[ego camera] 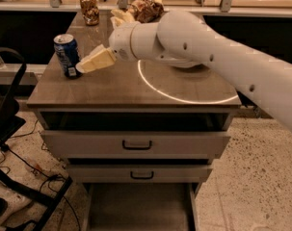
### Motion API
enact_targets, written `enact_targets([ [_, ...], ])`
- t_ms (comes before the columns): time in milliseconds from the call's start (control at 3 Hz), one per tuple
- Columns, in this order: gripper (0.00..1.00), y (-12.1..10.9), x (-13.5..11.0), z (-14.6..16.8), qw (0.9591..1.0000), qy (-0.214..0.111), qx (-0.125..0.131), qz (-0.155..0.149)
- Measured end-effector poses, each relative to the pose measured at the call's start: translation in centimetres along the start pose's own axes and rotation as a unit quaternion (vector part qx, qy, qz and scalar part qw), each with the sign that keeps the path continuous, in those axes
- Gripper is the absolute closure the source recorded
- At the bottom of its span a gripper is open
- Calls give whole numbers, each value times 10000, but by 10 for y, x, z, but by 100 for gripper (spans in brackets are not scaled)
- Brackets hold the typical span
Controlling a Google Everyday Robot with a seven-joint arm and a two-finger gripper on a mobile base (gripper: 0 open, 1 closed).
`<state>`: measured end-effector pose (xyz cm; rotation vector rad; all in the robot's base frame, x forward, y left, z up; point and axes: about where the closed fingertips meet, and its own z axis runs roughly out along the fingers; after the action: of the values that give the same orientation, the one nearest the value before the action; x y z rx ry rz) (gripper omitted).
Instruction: Place pepsi can into bottom drawer
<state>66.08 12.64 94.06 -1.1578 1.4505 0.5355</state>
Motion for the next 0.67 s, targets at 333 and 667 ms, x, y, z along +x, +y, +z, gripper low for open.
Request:
enact_targets([
  [333, 0, 3, 2, 42, 9975, -282, -476, 440],
  [667, 0, 17, -6, 66, 9913, -632, -913, 713],
])
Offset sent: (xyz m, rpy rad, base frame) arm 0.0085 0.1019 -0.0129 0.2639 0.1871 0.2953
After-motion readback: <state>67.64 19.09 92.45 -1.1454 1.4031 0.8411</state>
